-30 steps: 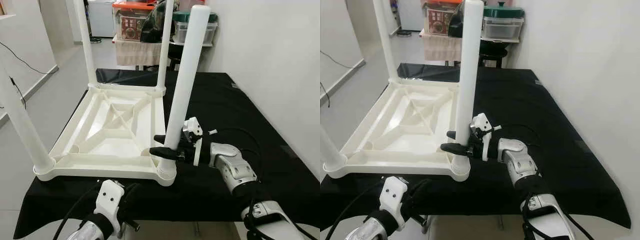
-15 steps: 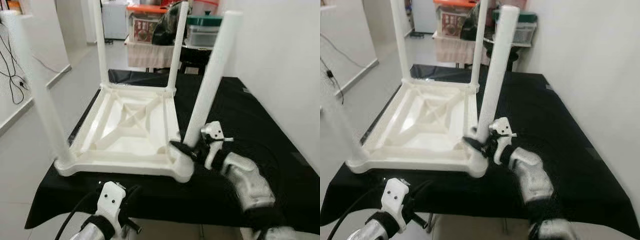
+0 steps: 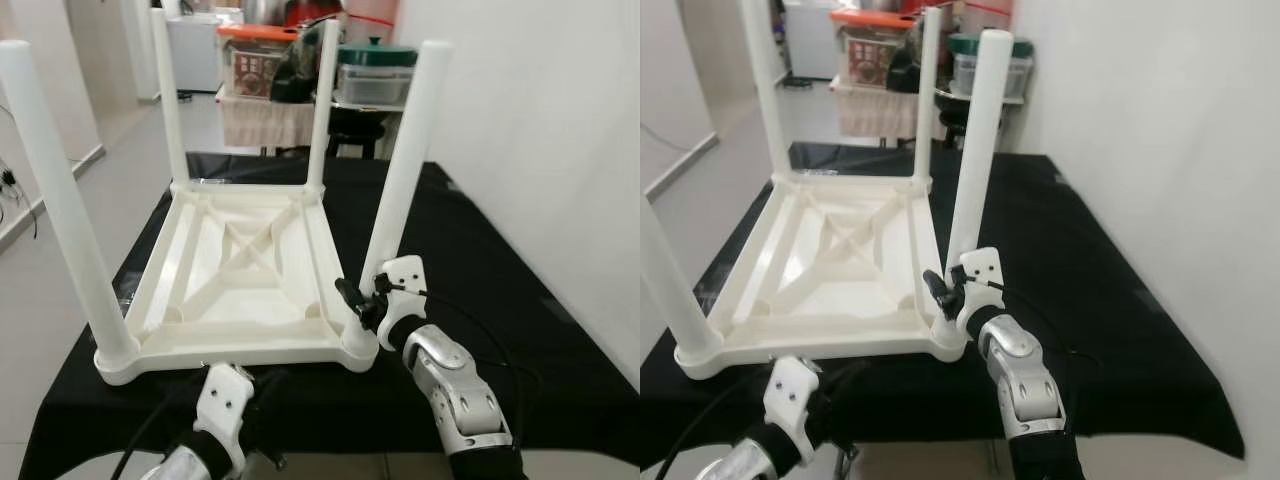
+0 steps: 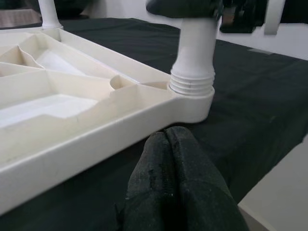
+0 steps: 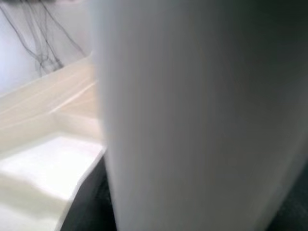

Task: Building children table

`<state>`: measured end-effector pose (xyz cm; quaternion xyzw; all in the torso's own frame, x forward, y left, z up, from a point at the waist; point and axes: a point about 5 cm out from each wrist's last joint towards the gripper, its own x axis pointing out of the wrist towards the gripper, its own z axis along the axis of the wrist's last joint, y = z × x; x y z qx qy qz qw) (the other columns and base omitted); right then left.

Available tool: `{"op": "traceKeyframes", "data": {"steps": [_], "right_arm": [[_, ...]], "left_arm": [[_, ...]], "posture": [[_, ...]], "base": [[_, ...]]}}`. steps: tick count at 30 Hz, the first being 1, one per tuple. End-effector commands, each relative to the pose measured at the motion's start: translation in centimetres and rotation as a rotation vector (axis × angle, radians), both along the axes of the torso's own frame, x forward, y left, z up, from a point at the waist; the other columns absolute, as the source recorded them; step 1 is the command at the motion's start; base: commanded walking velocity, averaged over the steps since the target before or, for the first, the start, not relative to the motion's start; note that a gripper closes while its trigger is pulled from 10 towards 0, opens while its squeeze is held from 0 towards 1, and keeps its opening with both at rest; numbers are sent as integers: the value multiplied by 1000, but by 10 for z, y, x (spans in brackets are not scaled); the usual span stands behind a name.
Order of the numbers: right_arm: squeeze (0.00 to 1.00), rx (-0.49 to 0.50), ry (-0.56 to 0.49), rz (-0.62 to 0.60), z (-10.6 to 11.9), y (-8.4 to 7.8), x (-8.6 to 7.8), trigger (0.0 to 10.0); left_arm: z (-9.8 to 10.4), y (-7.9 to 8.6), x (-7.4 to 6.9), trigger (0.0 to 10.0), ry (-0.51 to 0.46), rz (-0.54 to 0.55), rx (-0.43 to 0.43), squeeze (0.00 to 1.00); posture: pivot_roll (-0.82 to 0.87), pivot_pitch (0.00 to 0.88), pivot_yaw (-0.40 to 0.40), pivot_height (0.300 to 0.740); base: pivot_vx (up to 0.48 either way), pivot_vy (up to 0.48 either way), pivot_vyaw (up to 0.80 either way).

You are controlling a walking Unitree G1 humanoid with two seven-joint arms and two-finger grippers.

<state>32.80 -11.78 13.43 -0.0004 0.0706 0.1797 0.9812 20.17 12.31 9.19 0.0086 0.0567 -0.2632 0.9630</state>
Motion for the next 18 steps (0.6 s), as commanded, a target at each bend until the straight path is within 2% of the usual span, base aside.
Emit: {"op": "traceKeyframes", "data": {"steps": [1, 3, 6, 7, 8, 9, 10, 11, 13, 15, 16, 18], "right_arm": [[1000, 23, 74, -60, -8, 5, 5, 10000], [1000, 37, 66, -77, -2, 9, 6, 10000], [1000, 98, 35, -35, 12, 18, 11, 10000], [1000, 117, 19, 57, 18, 23, 14, 10000], [922, 120, -3, 157, 24, 28, 16, 10000], [306, 117, -15, 220, 26, 30, 18, 10000], [306, 117, -15, 220, 26, 30, 18, 10000], [0, 86, -47, 441, 34, 34, 17, 10000], [0, 86, -47, 441, 34, 34, 17, 10000], [0, 28, -74, 620, 39, 34, 15, 10000], [0, 28, -74, 620, 39, 34, 15, 10000], [0, -43, -76, 776, 40, 29, 16, 10000]], "left_arm": [[2, 0, 1, 10000, -5, -8, -3, 0], [2, 0, 1, 10000, -6, -9, -3, 0], [2, -1, 1, 10000, -7, -12, -2, 0], [2, -1, 2, 10000, -8, -13, 0, 0], [3, -2, 2, 10000, -9, -14, 1, 0], [3, -2, 2, 10000, -9, -14, 2, 0], [3, -2, 2, 10000, -9, -14, 2, 0], [3, -2, 3, 10000, -11, -13, 4, 0], [3, -2, 3, 10000, -11, -13, 4, 0], [3, -3, 3, 10000, -12, -11, 4, 0], [3, -3, 3, 10000, -12, -11, 4, 0], [3, -4, 2, 10000, -12, -12, 5, 0]], "posture": [[5, 0, -67, 740], [5, 0, -67, 740], [16, 0, -69, 740], [25, 0, -72, 740], [26, 0, -73, 740], [26, 0, -73, 740], [26, 0, -73, 740], [36, 0, -82, 740], [36, 0, -82, 740], [39, 0, -84, 740], [39, 0, -84, 740], [49, 0, -91, 740]], "base": [[0, 0, 0], [0, 0, 0], [0, 0, 0], [0, 0, 0], [0, 0, 0], [0, 0, 0], [0, 0, 0], [0, 0, 0], [0, 0, 0], [0, 0, 0], [0, 0, 0], [0, 0, 0]]}}
